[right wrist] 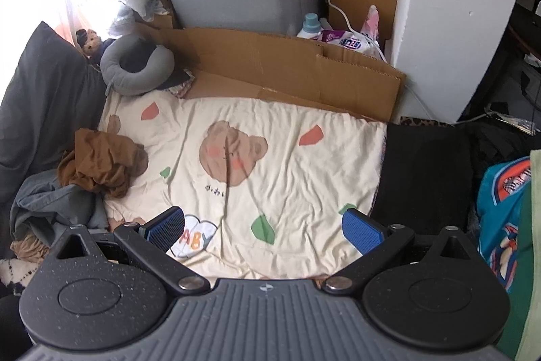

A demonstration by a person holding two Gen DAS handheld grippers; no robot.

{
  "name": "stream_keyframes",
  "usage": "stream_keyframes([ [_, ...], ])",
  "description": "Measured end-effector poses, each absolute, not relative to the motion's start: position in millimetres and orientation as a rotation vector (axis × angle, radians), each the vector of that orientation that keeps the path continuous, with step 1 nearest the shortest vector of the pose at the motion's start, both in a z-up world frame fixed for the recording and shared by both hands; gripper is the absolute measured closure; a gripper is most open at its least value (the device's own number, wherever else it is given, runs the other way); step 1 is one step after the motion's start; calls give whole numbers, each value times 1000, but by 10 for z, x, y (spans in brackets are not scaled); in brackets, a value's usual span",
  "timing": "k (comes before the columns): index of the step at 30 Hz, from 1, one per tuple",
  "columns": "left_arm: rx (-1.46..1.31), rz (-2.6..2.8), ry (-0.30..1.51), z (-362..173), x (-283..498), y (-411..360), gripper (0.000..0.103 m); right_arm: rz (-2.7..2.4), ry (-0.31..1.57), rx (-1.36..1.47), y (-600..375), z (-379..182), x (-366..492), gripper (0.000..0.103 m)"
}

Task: Fold clothes
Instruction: 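Move both grippers, open, toward the brown shirt on the clothes pile, then close the left gripper on the brown shirt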

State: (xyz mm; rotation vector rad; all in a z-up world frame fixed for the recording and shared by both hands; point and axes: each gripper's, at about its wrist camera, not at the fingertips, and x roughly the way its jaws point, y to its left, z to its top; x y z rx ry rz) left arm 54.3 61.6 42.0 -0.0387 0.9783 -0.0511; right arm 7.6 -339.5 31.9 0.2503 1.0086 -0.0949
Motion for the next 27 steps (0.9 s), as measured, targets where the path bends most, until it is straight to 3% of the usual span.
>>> stream_keyframes([
  [27,-73,-51,972,-103,1355,976,4,-16,936,205,-3371,-144,1026,1],
])
